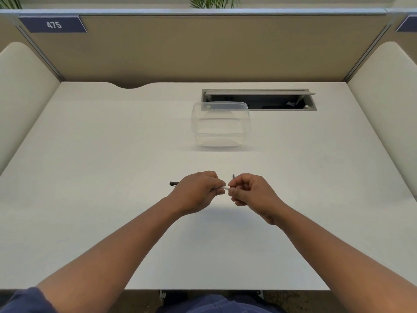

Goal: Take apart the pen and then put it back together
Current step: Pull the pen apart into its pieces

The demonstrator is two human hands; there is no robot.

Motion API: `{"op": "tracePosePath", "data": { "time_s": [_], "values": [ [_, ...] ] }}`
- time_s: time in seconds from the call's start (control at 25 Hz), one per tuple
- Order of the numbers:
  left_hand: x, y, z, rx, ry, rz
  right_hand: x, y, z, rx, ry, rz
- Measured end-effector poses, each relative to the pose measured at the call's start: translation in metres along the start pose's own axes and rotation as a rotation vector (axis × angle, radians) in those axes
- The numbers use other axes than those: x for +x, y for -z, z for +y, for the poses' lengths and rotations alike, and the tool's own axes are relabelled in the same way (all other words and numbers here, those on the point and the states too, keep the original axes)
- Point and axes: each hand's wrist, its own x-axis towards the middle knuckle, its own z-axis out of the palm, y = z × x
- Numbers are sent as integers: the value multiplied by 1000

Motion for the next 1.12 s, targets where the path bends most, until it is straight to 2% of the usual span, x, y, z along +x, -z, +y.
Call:
{"op": "tracePosePath", "data": {
  "time_s": [0.2,0.36,0.52,0.68,0.84,1.12],
  "values": [
    [0,-2,-2,15,0,-9,1,0,-2,-24,-85,-36],
    [0,-2,-3,11,7,-21,1,2,1,-44,-11,-25],
    [2,-3,-5,31,-9,-18,4,3,2,-64,-86,-63],
    [0,-9,-9,36,-36,-4,3,3,6,-142,9,-40],
    [0,-11,-6,59,-52,1,1,2,8,-203,-20,-63],
    [-1,-7,5,59,-43,-14,-6,1,8,-472,238,76]
  ]
}}
